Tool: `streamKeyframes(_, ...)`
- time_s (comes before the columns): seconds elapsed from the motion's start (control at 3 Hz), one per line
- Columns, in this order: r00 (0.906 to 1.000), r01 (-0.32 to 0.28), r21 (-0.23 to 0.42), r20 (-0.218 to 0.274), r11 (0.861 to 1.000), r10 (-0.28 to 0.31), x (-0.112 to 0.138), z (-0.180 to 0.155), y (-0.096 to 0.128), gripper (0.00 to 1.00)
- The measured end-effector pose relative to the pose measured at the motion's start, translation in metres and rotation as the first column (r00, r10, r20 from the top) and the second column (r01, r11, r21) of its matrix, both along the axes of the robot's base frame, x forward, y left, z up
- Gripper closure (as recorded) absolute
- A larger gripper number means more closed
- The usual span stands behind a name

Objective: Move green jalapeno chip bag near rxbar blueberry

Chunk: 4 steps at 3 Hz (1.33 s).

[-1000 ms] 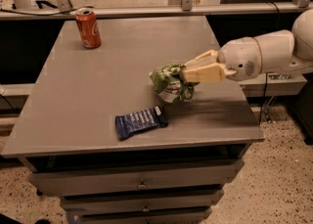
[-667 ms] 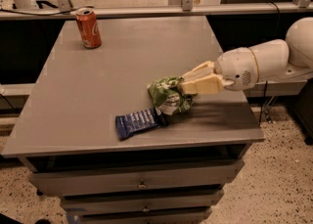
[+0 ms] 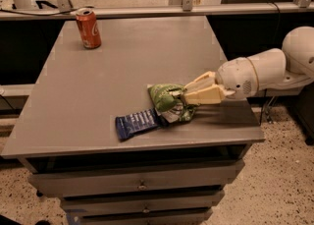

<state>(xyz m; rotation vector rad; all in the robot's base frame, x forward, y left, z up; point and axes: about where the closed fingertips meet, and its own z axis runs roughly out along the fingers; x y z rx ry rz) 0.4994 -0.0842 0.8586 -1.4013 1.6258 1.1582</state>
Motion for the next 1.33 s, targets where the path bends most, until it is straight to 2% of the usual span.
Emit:
streamKeyframes(0.33,0.9998,-0.014,-0.02,0.016,1.0,0.014,0.0036,-0.0047,-0.0061,1.0)
streamKeyframes(0.67,0.9998,-0.014,-0.02,0.016,1.0,0.014,0.0036,-0.0046,-0.0061,0.84)
streamKeyframes(1.33,0.9998,-0.014,-0.021,0.016,1.0,0.015,0.0037,-0.0045,-0.0062,0.36)
